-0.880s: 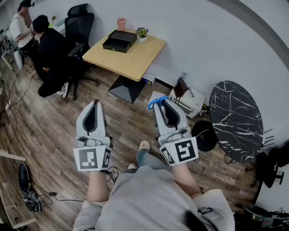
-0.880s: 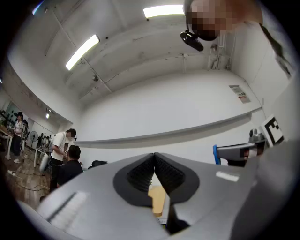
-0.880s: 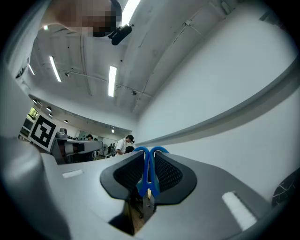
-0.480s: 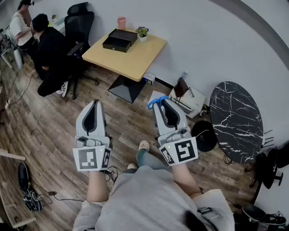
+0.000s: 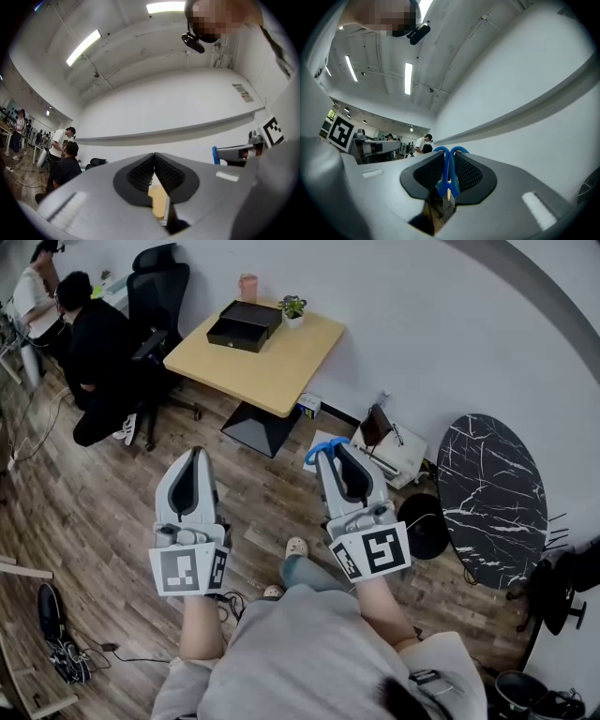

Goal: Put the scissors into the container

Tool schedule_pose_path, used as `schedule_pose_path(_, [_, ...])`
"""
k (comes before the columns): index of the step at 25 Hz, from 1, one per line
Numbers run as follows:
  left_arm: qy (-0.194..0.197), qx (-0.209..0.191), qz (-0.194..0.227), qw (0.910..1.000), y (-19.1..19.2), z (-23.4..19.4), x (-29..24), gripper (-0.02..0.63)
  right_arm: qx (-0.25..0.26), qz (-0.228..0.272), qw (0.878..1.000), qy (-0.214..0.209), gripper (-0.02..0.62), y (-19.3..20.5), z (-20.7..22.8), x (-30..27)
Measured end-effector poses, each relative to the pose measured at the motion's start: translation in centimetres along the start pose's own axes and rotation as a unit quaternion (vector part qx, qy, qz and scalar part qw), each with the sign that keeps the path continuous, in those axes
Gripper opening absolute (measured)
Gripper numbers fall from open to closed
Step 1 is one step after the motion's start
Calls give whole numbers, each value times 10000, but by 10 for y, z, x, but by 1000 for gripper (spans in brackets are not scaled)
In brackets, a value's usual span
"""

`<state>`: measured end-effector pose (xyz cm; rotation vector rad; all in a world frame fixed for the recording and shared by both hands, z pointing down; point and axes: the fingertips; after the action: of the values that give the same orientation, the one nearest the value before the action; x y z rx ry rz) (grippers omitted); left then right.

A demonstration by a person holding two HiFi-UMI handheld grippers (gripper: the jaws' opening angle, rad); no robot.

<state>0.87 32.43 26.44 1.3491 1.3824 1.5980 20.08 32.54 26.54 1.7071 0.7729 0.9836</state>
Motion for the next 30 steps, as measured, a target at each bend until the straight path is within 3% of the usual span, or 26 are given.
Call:
schedule_pose_path(16, [-242,-55,86,9997,21,-37,-120,58,-32,125,9994,-334,74,31,59,-119])
schedule_pose_path(30, [-454,-119,107,9988,39,-36,-184,58,-184,216,9979,-590,74,57,105,-171])
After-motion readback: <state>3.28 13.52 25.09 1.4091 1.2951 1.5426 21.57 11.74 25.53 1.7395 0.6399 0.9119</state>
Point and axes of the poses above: the fingertips, and each gripper's own axes: x backward along the fingers, z to its right, y out of its underside, and after that the axes turned 8 degrees about x, right-handed
